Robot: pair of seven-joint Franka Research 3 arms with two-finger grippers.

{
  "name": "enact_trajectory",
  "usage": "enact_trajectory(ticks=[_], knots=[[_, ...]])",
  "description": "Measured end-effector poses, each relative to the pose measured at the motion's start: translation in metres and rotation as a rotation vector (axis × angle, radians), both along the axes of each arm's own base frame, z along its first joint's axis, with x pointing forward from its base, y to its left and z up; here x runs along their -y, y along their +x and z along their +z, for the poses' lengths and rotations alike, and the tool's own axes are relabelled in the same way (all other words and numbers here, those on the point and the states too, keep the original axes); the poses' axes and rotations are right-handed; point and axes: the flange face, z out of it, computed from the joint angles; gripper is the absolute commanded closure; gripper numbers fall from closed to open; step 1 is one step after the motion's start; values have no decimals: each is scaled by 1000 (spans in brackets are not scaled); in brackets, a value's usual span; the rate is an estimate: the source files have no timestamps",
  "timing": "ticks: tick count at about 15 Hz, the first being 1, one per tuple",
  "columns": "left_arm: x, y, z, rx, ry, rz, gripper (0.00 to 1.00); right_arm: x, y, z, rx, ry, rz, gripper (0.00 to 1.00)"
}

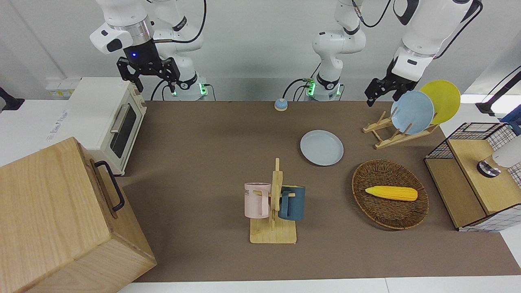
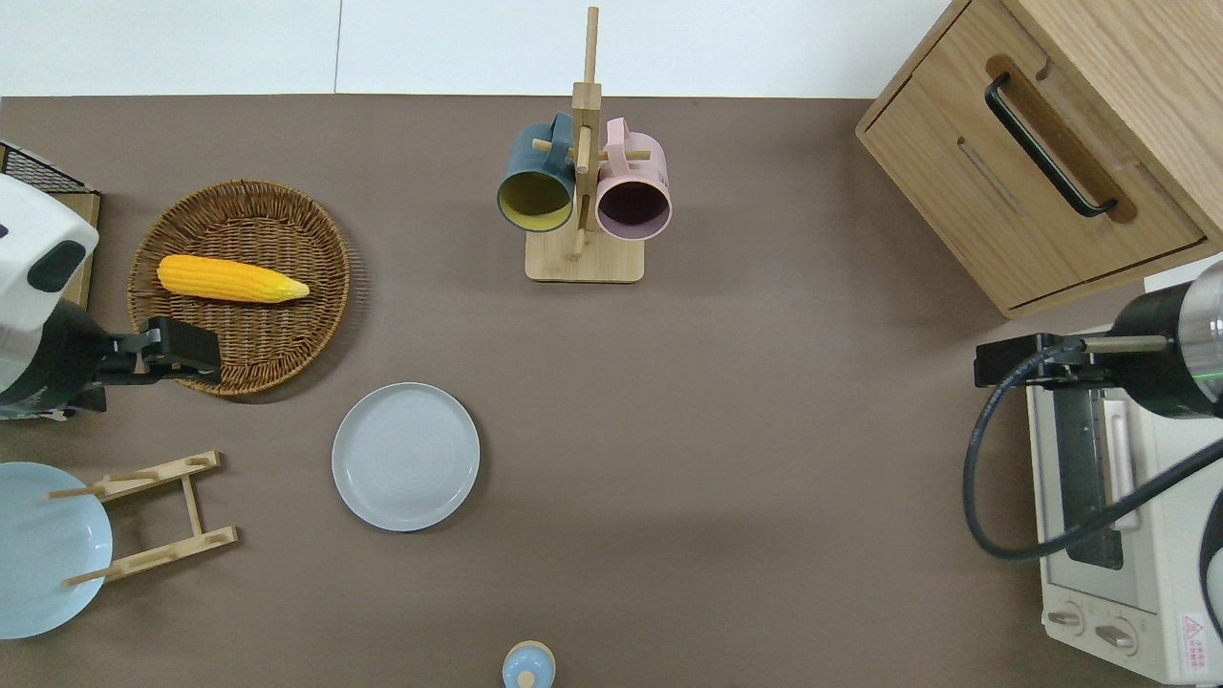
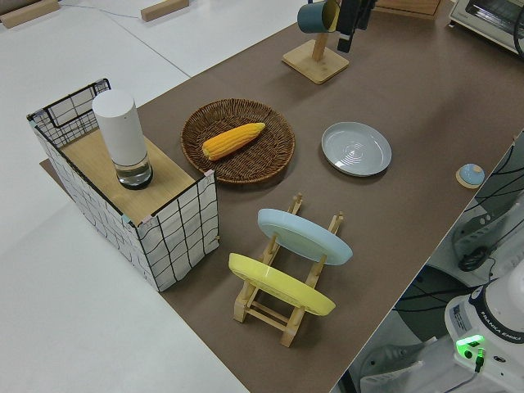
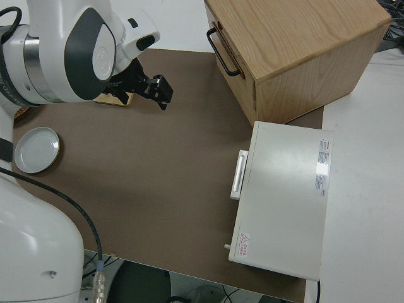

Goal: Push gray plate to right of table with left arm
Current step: 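Move the left gripper forward to the near edge of the gray plate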

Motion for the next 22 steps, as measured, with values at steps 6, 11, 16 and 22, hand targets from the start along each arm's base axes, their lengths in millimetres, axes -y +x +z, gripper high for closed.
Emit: enact_trajectory(ticks=[6, 11, 16, 22], knots=[[-12, 2, -68, -26, -54, 44, 13, 0, 0, 0, 0, 0, 0, 5], [-15, -16, -118, -52, -60, 81, 9, 0, 0, 0, 0, 0, 0, 5], [-11, -37, -146, -82, -51, 88, 11, 0, 0, 0, 0, 0, 0, 5], [-13, -56, -212, -73, -59, 48, 17, 0, 0, 0, 0, 0, 0, 5]])
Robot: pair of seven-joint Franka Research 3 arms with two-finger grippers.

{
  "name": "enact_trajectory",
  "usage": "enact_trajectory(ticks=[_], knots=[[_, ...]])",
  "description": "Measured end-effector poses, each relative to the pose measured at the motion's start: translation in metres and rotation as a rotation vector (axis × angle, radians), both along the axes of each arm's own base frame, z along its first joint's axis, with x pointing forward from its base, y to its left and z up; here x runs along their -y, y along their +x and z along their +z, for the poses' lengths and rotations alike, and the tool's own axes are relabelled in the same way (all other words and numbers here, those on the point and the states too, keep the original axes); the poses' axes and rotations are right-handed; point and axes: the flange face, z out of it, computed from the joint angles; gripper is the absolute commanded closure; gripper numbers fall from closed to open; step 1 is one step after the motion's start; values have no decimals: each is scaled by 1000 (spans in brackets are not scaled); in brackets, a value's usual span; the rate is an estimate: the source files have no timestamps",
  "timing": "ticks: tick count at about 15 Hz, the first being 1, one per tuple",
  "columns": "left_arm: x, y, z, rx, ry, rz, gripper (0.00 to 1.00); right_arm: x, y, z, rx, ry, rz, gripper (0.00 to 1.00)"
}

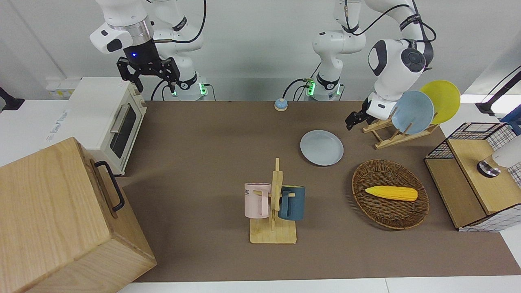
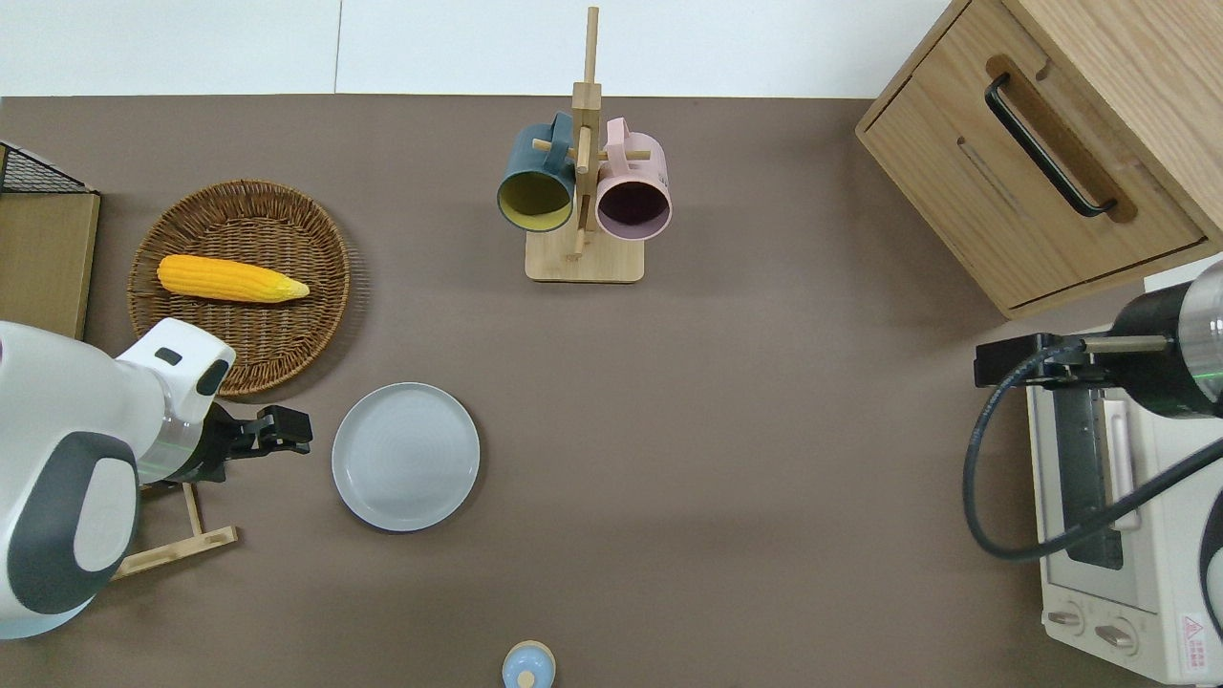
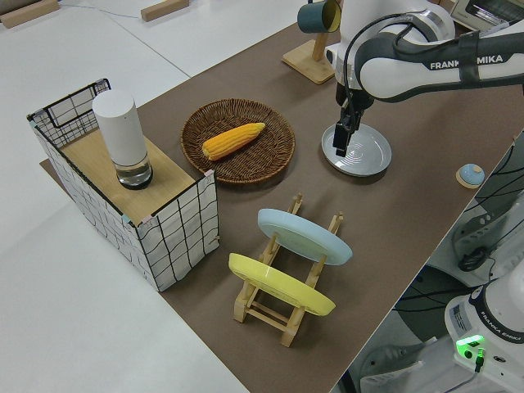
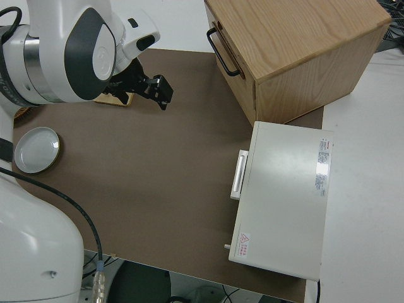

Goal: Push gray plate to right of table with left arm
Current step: 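Move the left gripper forward to the near edge of the gray plate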

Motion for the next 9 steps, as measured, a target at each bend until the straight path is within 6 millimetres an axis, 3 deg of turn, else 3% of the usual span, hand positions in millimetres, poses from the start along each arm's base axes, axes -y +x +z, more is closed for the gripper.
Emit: enact_trajectory(ticks=[5, 9], knots=[[0, -29, -66, 41, -36, 10, 61, 0, 0, 0, 0, 0, 0, 5], [13, -36, -78, 55, -30, -20, 82, 0, 0, 0, 0, 0, 0, 5]])
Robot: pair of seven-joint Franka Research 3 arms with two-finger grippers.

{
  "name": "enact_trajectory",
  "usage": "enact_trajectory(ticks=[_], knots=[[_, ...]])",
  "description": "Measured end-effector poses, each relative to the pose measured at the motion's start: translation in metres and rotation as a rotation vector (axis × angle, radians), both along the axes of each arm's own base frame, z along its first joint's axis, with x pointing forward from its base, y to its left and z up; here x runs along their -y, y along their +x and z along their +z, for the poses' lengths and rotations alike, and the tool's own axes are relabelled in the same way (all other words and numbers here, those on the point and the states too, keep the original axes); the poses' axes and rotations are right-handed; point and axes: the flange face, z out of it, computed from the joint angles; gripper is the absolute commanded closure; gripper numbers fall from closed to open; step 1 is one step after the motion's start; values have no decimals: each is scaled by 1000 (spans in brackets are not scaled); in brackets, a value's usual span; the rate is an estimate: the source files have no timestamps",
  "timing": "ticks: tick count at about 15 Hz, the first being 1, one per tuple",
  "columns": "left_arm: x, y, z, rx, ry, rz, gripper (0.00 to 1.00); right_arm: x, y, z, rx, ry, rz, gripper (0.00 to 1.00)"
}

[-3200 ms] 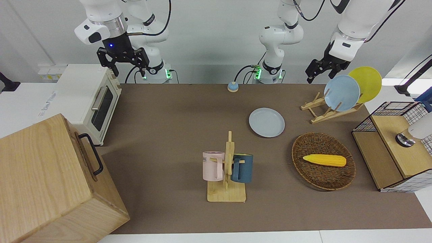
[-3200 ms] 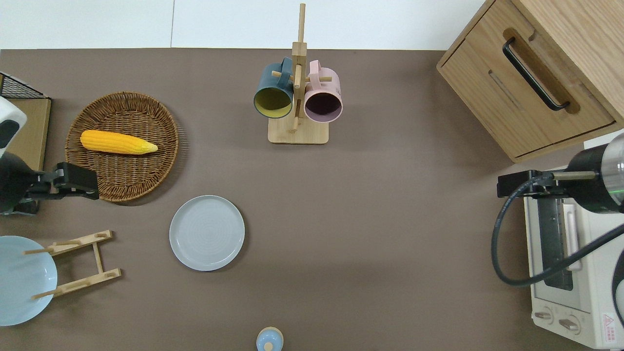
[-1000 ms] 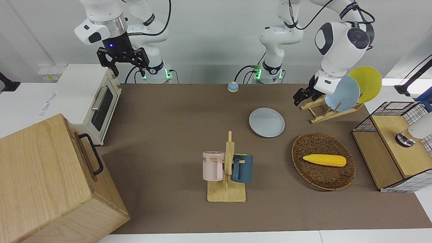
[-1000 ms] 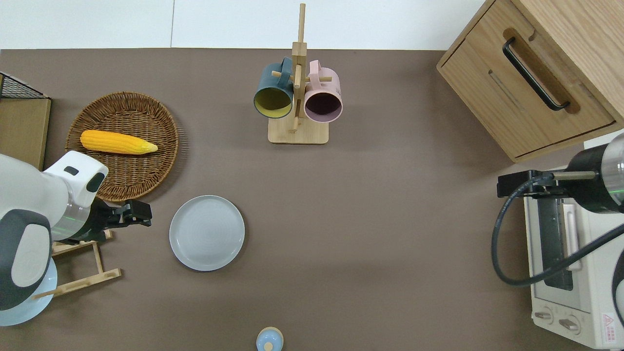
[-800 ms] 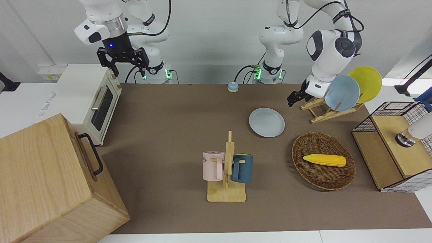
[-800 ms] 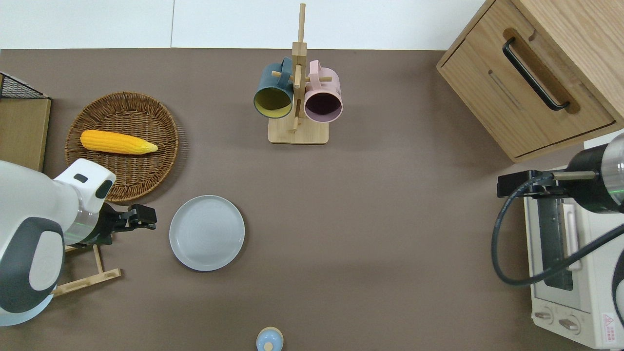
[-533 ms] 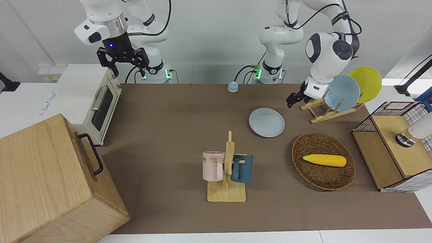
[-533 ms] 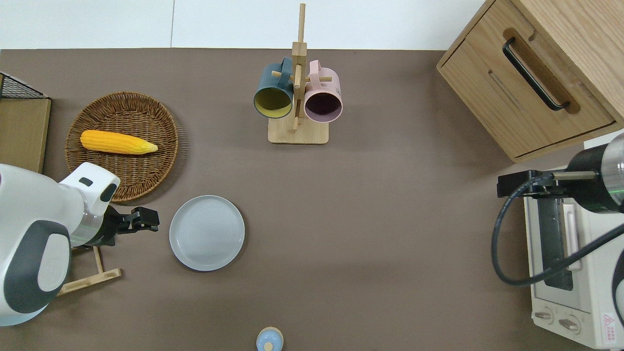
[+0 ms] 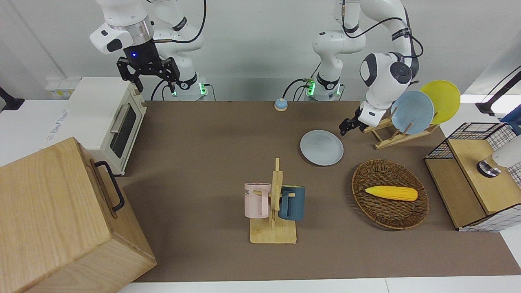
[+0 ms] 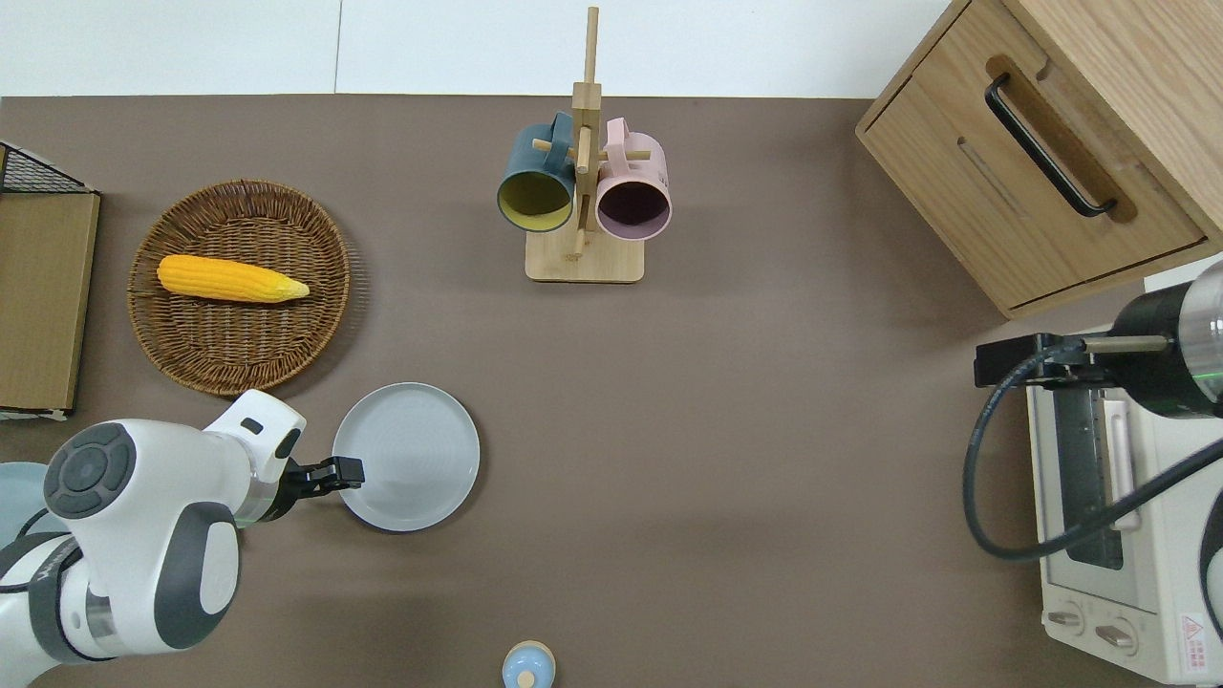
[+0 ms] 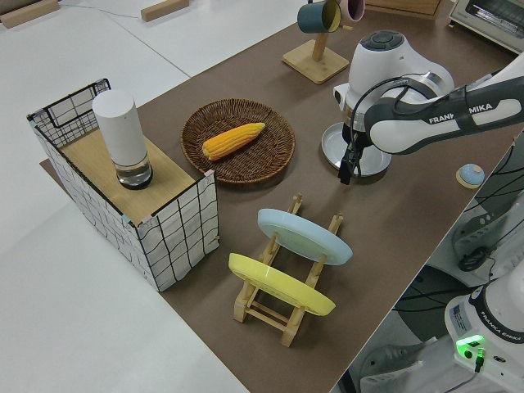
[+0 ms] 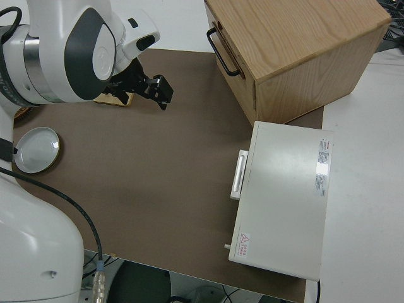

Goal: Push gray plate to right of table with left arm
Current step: 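Move the left gripper forward to the near edge of the gray plate, then lower the left gripper against the gray plate's rim nearest it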

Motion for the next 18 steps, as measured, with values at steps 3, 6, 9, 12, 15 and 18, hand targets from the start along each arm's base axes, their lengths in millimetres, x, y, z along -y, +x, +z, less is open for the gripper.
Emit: enact_trajectory(ticks=[3, 6, 9, 12, 15, 18], knots=[[12, -5, -11, 12, 6, -28, 136, 0, 0, 0, 0, 0, 0, 5], [16, -5, -19, 19, 5, -47, 462, 0, 0, 0, 0, 0, 0, 5], [16, -5, -23, 15, 4, -55, 726, 0, 0, 0, 0, 0, 0, 5], [16, -4, -24, 18, 4, -56, 868, 0, 0, 0, 0, 0, 0, 5], [16, -3, -25, 22, 4, -55, 938, 0, 0, 0, 0, 0, 0, 5], [16, -2, -23, 29, 4, -55, 973, 0, 0, 0, 0, 0, 0, 5]])
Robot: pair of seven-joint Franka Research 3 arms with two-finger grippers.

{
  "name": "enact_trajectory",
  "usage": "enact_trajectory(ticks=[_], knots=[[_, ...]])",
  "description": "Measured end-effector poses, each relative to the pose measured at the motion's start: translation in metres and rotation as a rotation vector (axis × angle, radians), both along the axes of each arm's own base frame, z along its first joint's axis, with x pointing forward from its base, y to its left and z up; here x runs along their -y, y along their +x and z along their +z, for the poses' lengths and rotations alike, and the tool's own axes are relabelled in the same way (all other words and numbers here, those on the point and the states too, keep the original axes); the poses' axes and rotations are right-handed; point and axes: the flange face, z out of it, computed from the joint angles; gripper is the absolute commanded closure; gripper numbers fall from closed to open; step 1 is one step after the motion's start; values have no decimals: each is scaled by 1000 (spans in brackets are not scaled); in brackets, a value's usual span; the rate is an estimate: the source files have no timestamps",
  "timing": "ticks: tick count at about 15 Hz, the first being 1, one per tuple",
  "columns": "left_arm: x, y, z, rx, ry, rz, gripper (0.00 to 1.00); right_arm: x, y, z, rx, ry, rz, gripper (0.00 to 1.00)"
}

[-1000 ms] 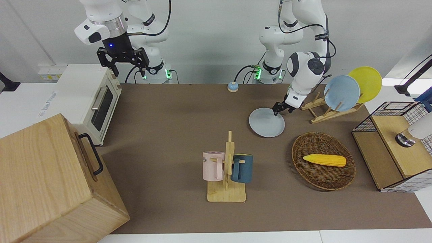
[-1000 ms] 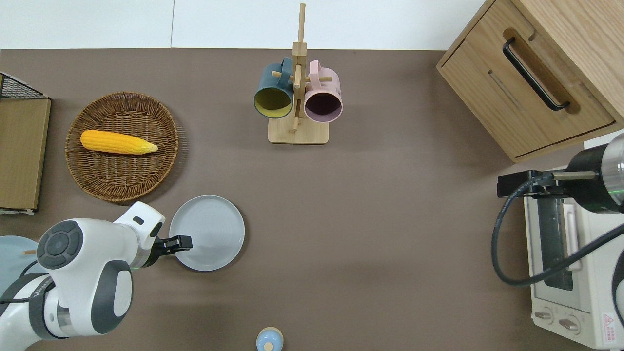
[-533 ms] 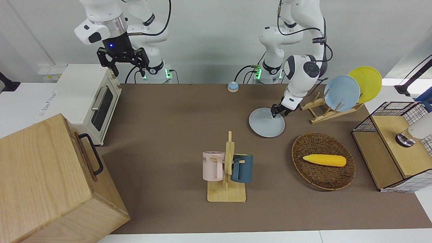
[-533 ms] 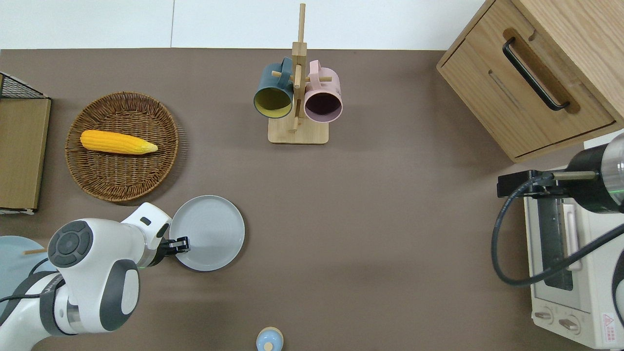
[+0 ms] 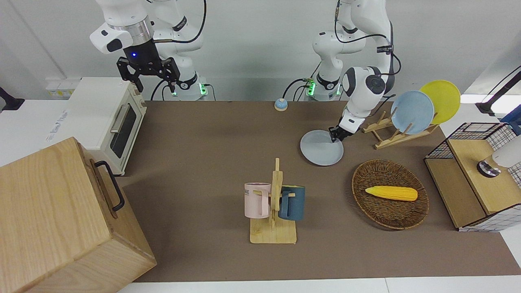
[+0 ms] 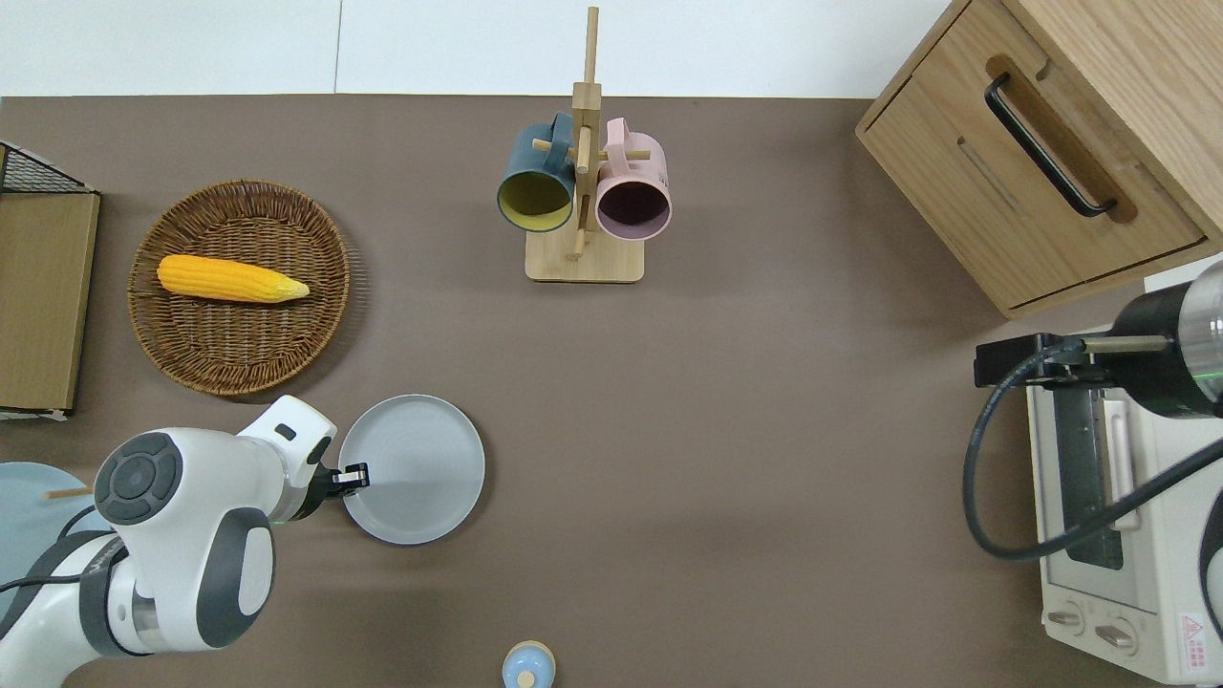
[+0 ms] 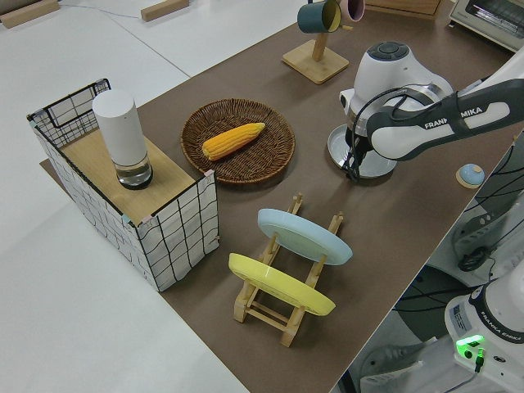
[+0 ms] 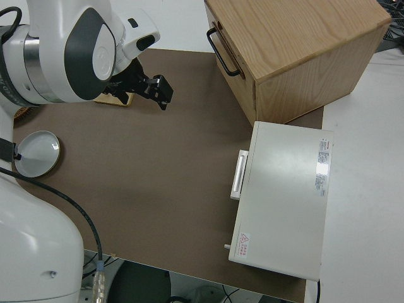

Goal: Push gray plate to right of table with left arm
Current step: 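Lower the left gripper against the gray plate's rim nearest it, then push the gray plate with the left gripper toward the toaster oven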

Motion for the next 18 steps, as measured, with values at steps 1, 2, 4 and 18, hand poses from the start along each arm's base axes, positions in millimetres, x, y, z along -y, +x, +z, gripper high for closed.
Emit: enact_trajectory(ticks=[1, 2, 4, 18], knots=[[0, 0, 1, 3, 0, 0, 984, 0, 0, 0, 0, 0, 0, 5], [0, 0, 1, 4, 0, 0, 1000, 0, 0, 0, 0, 0, 0, 5], [0, 0, 2, 5, 0, 0, 1000, 0, 0, 0, 0, 0, 0, 5], [39, -5, 2, 3, 13, 19, 1000, 0, 0, 0, 0, 0, 0, 5]])
